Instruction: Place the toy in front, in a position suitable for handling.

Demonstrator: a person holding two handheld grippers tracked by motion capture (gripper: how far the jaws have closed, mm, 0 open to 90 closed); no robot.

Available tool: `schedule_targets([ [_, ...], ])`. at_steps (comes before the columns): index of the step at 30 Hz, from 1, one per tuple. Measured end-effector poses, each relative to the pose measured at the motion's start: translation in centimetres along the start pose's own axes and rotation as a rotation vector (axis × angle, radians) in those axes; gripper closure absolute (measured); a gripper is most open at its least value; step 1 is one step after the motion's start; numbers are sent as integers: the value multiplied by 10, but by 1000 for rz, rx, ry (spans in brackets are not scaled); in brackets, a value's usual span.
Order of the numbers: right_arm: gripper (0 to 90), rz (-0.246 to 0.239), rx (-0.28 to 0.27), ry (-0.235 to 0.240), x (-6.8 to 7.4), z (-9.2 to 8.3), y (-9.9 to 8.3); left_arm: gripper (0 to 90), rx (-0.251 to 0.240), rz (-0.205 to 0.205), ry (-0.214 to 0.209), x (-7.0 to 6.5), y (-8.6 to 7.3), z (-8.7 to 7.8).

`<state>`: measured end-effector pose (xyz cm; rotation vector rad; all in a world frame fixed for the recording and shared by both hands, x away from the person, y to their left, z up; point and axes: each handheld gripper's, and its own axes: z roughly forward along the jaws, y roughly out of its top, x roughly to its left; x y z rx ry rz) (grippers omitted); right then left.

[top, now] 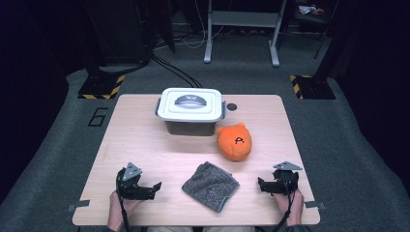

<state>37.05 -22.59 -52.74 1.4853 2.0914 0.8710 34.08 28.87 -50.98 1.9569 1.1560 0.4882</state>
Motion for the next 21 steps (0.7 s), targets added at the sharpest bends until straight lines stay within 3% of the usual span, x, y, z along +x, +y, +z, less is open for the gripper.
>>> schedule_targets([
  [4, 14, 1, -1, 31, 4, -6, -3, 0, 45, 16, 20, 9, -8, -1],
  [12, 19, -31, -22, 100, 29, -20, -1, 0, 53, 1, 47, 16, -16, 2],
  [21, 15, -121, -40, 190, 68, -27, 7, 0, 78, -8, 63, 20, -19, 6],
])
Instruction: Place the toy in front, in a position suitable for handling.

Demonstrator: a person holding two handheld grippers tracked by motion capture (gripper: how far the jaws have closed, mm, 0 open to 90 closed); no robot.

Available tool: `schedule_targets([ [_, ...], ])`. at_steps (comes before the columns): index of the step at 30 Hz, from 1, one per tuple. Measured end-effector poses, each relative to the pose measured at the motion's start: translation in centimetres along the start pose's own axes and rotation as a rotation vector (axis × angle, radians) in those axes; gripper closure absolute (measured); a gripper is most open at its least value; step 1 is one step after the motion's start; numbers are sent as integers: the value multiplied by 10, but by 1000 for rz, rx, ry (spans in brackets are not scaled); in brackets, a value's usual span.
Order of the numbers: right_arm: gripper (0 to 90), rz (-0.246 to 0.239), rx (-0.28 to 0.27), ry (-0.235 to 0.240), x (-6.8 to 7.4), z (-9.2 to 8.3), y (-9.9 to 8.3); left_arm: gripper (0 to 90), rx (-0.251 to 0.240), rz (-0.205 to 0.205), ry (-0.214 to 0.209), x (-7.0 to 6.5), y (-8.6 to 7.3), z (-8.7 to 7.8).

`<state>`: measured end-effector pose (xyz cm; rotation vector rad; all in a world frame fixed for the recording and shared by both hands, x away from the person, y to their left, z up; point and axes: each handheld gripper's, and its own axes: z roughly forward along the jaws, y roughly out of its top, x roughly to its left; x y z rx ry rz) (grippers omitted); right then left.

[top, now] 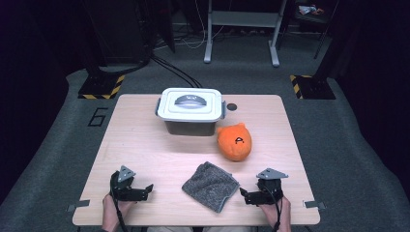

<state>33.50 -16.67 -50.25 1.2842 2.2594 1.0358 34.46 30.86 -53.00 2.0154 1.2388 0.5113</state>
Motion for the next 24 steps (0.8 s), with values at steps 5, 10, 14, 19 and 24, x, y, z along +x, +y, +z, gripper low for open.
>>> schedule_targets([
  [5, 11, -33, 13, 29, 17, 7, 8, 0, 29, 11, 26, -2, 1, 4],
  [10, 8, -59, 9, 64, 31, 14, 19, 0, 28, 27, 37, -3, 1, 5],
  [14, 5, -87, 10, 83, 44, 20, 28, 0, 29, 29, 37, -3, 1, 5],
  [19, 1, -126, 37, 104, 57, 34, 38, 0, 30, 30, 36, -4, 2, 5],
  [24, 0, -155, 50, 118, 70, 46, 44, 0, 30, 34, 33, -4, 2, 6],
])
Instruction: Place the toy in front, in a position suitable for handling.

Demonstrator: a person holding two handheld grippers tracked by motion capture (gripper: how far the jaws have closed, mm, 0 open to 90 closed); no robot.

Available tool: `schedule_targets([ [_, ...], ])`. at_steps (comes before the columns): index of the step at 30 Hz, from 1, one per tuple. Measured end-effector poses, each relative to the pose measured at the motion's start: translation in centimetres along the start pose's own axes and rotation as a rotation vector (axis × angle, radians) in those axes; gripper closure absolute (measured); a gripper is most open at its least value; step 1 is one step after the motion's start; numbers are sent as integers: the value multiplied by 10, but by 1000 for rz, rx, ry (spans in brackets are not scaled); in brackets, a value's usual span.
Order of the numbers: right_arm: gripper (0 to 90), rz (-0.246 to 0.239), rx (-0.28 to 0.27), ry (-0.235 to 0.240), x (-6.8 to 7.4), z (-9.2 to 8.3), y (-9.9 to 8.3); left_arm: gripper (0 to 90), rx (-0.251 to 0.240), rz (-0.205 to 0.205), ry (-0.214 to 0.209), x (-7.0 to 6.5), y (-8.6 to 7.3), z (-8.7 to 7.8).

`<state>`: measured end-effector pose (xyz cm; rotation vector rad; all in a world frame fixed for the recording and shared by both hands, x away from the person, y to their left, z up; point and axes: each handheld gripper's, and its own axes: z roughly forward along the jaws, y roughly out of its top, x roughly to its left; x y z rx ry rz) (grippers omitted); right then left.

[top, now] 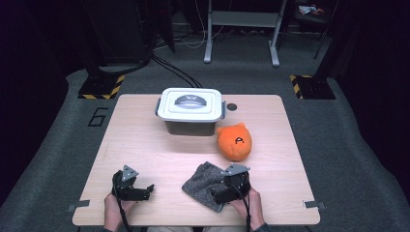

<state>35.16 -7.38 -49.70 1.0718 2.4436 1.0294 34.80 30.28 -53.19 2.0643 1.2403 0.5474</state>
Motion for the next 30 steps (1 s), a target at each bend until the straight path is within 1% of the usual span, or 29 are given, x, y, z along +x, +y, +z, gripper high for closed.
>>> schedule_targets([
  [1, 0, -1, 4, -5, 3, 2, 2, 0, 1, 2, -3, 0, 0, 0],
  [2, 0, -9, 6, -4, 5, 4, 3, 0, -2, -8, -1, -1, 0, 1],
  [4, 5, -24, 13, -3, 7, 7, 6, 0, 1, -1, -8, 0, 1, 1],
  [5, 7, -19, 14, 5, 9, 10, 8, 0, 9, -3, -12, 0, 2, 1],
  [9, 11, -44, 32, 6, 14, 18, 13, 0, 10, 0, -9, 0, 2, 1],
  [13, 34, -51, 56, 7, 18, 26, 16, 0, 10, -2, -11, 0, 2, 1],
  [14, 43, -38, 65, 6, 19, 28, 16, 0, 10, -2, -12, 0, 2, 1],
  [15, 54, -46, 69, 5, 18, 29, 16, 0, 10, 0, -9, 0, 2, 1],
  [18, 123, -68, 85, -4, 16, 33, 15, 0, 9, -2, -9, 0, 2, 1],
  [19, 138, -60, 96, 0, 16, 34, 14, 0, 9, -1, -10, 0, 2, 1],
  [22, 182, -58, 93, 4, 15, 36, 11, 0, 10, -2, -11, 0, 2, 1],
  [24, 242, -56, 94, 2, 14, 35, 10, 0, 10, -1, -10, 0, 2, 1],
  [25, 274, -47, 89, 0, 14, 34, 10, 0, 10, 0, -9, 0, 2, 1],
  [26, 309, -53, 87, 1, 13, 34, 10, 0, 10, 0, -9, 0, 2, 1],
  [29, 453, -53, 81, 0, 8, 30, 9, 0, 9, -1, -10, 0, 2, 1],
  [30, 481, -54, 83, -3, 7, 30, 10, 0, 10, -1, -11, 0, 2, 1],
])
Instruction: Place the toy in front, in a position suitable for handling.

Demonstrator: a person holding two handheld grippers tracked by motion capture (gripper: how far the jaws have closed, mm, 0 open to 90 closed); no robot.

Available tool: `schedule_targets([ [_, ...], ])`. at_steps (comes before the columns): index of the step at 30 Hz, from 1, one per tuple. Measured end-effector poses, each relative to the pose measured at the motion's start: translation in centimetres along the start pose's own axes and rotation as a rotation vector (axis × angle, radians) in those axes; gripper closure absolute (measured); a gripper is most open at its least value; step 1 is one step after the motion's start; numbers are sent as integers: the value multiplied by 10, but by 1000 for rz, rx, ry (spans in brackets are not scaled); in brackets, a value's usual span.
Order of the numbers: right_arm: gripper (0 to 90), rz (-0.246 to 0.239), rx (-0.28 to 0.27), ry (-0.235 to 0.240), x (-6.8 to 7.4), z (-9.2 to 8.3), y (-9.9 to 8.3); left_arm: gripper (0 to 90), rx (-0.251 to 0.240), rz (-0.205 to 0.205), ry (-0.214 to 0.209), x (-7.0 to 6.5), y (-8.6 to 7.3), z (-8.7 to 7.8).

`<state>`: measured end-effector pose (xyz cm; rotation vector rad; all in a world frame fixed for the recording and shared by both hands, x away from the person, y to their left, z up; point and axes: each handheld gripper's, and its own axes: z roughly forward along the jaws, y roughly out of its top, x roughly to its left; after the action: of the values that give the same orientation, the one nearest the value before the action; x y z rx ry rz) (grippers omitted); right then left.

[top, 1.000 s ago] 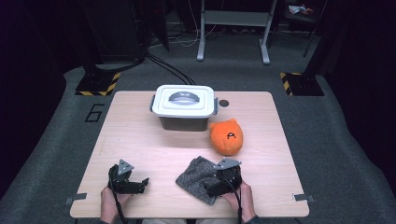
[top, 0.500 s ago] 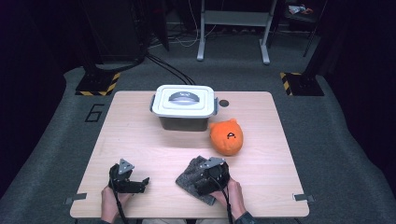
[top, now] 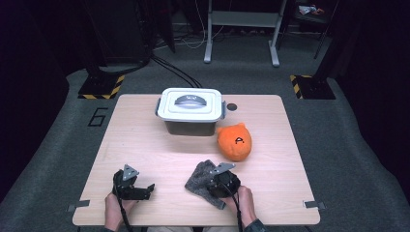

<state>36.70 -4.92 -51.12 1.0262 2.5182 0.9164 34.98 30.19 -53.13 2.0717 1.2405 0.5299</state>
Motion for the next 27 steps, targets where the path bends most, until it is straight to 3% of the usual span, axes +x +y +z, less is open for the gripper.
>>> schedule_targets([
  [5, 628, 0, -5, -1, -5, -1, 0, 0, 0, 0, -1, 0, 0, 0],
  [11, 724, 3, -14, 22, -8, -2, -2, 0, -10, 1, 8, 0, 0, 1],
  [15, 743, 21, -32, 48, -12, -7, -2, 0, -8, 0, 7, 0, 0, 1],
  [27, 748, 22, -39, 44, -14, -27, -7, 0, -8, -2, 6, 0, 0, 1],
])
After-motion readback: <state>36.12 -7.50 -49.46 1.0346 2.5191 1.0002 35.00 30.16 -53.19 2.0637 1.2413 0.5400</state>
